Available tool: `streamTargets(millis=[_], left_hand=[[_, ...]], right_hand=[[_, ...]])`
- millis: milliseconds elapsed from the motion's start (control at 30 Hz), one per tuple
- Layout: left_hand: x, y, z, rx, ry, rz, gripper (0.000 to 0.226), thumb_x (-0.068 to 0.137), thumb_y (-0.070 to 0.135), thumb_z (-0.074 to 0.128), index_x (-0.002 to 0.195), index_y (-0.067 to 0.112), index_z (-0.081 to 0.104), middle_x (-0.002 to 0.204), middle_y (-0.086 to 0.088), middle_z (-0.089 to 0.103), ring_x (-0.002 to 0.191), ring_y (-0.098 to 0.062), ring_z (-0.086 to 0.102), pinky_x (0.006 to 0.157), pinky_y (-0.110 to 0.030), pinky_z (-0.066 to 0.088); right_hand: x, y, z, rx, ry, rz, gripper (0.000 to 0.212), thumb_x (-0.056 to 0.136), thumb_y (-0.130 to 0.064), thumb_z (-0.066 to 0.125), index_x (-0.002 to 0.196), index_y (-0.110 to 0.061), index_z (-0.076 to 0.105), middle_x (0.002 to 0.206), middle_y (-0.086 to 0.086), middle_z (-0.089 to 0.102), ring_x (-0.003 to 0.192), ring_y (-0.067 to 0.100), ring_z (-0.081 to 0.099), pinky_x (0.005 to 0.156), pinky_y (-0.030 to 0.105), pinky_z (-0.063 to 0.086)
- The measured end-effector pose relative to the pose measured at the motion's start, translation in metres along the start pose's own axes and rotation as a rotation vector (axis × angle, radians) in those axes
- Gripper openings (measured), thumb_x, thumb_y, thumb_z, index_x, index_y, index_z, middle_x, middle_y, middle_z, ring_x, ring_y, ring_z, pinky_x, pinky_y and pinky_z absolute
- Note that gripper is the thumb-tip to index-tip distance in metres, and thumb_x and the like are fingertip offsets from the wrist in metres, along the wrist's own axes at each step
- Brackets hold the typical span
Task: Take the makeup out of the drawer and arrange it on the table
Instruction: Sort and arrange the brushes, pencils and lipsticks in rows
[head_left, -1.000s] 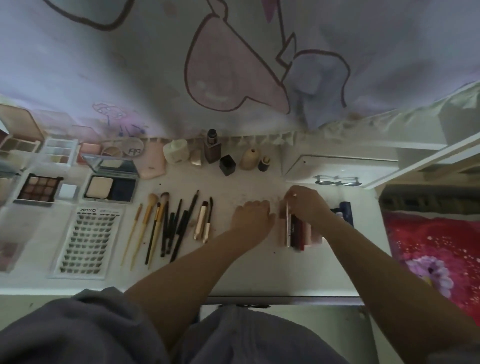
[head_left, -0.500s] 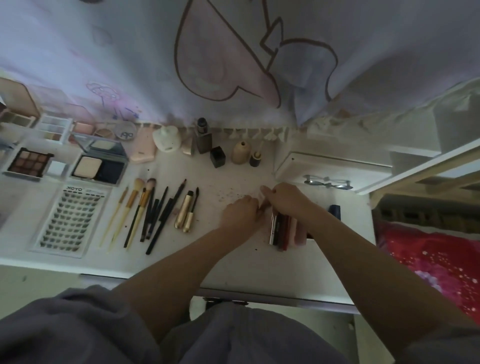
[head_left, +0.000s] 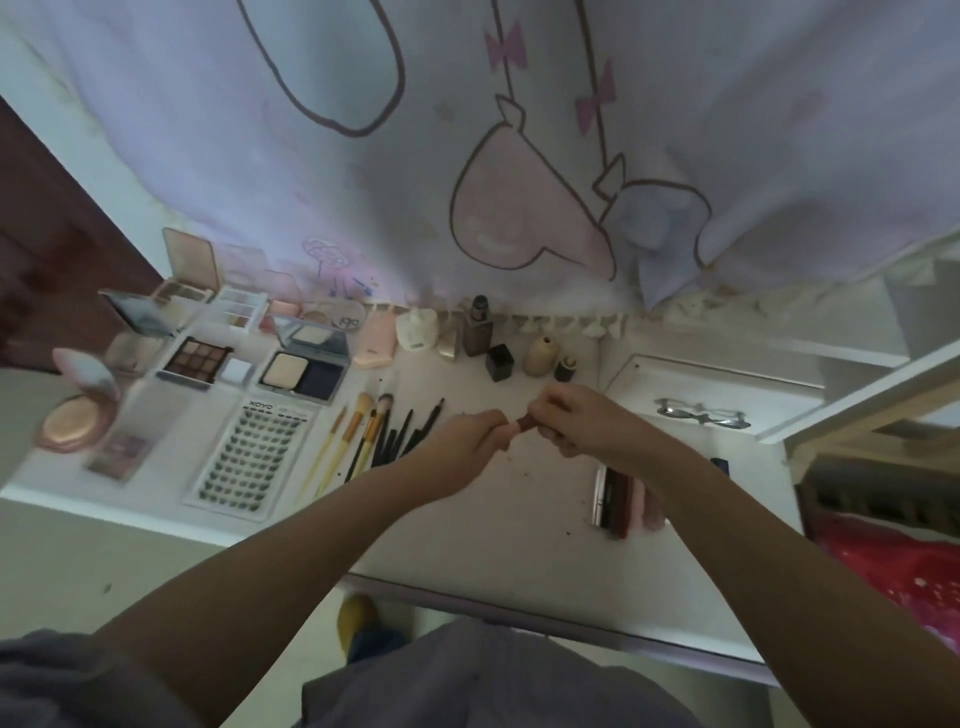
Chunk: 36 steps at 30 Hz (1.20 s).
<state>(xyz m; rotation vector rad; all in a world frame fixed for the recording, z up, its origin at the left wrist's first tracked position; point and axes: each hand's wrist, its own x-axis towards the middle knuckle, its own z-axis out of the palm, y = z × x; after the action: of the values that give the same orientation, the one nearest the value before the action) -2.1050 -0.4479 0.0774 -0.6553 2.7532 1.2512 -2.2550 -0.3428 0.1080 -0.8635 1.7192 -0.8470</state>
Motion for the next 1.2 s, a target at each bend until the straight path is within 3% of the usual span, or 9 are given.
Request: streamTargets(millis=[133, 267, 433, 567, 700, 867, 1000, 1100, 1200], left_hand=[[-0.009, -0.002, -0.018, 0.003, 0.034, 0.035, 0.024, 0.099, 0.033, 0.037, 0.081, 0.025, 0.05, 0.06, 0.008, 0.045, 0.047, -0.001, 0.039, 0.047, -0.015, 0.032], [-0.011, -0.003, -0.03, 0.07, 0.05, 0.055, 0.022, 0.098, 0.038, 0.037, 0.082, 0.028, 0.048, 0.061, 0.009, 0.049, 0.052, -0.004, 0.045, 0.05, -0.022, 0.035], [-0.014, -0.003, -0.039, 0.146, 0.05, 0.082, 0.023, 0.098, 0.04, 0.036, 0.084, 0.026, 0.048, 0.062, 0.008, 0.049, 0.051, -0.005, 0.043, 0.048, -0.021, 0.032], [-0.017, 0.003, -0.041, 0.207, 0.047, 0.112, 0.023, 0.098, 0.04, 0.035, 0.088, 0.023, 0.048, 0.061, 0.008, 0.047, 0.05, -0.004, 0.042, 0.046, -0.017, 0.028], [-0.019, 0.004, -0.041, 0.166, 0.047, 0.085, 0.029, 0.098, 0.04, 0.035, 0.091, 0.018, 0.052, 0.062, 0.007, 0.048, 0.051, -0.006, 0.042, 0.048, -0.018, 0.031], [-0.02, 0.007, -0.04, 0.204, 0.04, 0.107, 0.029, 0.098, 0.041, 0.034, 0.092, 0.019, 0.052, 0.064, 0.006, 0.05, 0.053, -0.008, 0.045, 0.049, -0.02, 0.033], [-0.019, 0.005, -0.039, 0.234, 0.034, 0.091, 0.031, 0.098, 0.042, 0.034, 0.094, 0.017, 0.053, 0.064, 0.005, 0.051, 0.053, -0.007, 0.045, 0.048, -0.02, 0.031], [-0.017, 0.004, -0.039, 0.241, 0.045, 0.092, 0.03, 0.098, 0.043, 0.034, 0.093, 0.02, 0.053, 0.063, 0.007, 0.05, 0.052, -0.006, 0.045, 0.047, -0.019, 0.031], [-0.015, 0.003, -0.039, 0.236, 0.037, 0.096, 0.028, 0.098, 0.043, 0.034, 0.091, 0.022, 0.051, 0.064, 0.006, 0.05, 0.053, -0.009, 0.046, 0.049, -0.02, 0.033]], right_hand=[[-0.005, -0.017, -0.003, -0.107, -0.041, -0.049, 0.017, 0.097, -0.029, 0.048, 0.089, -0.019, 0.059, 0.071, -0.005, 0.063, 0.059, 0.002, 0.053, 0.053, 0.019, 0.044], [-0.008, -0.032, -0.004, -0.25, -0.049, 0.047, 0.045, 0.097, -0.05, 0.038, 0.085, -0.015, 0.064, 0.052, -0.01, 0.055, 0.046, 0.005, 0.046, 0.047, 0.017, 0.036], [-0.015, -0.038, -0.004, -0.198, -0.034, 0.024, 0.022, 0.095, -0.039, 0.049, 0.087, -0.023, 0.062, 0.065, -0.012, 0.061, 0.059, 0.001, 0.055, 0.056, 0.018, 0.043], [-0.017, -0.039, -0.003, -0.202, -0.026, 0.049, 0.04, 0.097, -0.045, 0.043, 0.084, -0.013, 0.064, 0.05, -0.008, 0.051, 0.045, 0.006, 0.044, 0.048, 0.019, 0.035], [-0.02, -0.034, -0.005, -0.121, -0.021, -0.019, 0.006, 0.094, -0.026, 0.056, 0.094, -0.021, 0.059, 0.07, -0.008, 0.06, 0.065, 0.006, 0.056, 0.058, 0.021, 0.045], [-0.023, -0.034, -0.004, -0.143, -0.029, 0.059, 0.038, 0.096, -0.047, 0.043, 0.089, -0.016, 0.063, 0.057, -0.008, 0.056, 0.054, 0.006, 0.051, 0.052, 0.018, 0.038], [-0.025, -0.033, -0.007, -0.098, -0.049, 0.04, 0.017, 0.095, -0.034, 0.052, 0.095, -0.019, 0.062, 0.069, -0.009, 0.061, 0.063, 0.004, 0.056, 0.057, 0.019, 0.044], [-0.023, -0.034, -0.009, -0.13, -0.033, 0.063, 0.028, 0.096, -0.04, 0.048, 0.093, -0.017, 0.065, 0.064, -0.009, 0.059, 0.06, 0.006, 0.053, 0.054, 0.017, 0.042], [-0.022, -0.033, -0.011, -0.124, -0.021, 0.024, 0.01, 0.095, -0.027, 0.054, 0.094, -0.021, 0.062, 0.071, -0.008, 0.061, 0.065, 0.006, 0.055, 0.057, 0.018, 0.045]])
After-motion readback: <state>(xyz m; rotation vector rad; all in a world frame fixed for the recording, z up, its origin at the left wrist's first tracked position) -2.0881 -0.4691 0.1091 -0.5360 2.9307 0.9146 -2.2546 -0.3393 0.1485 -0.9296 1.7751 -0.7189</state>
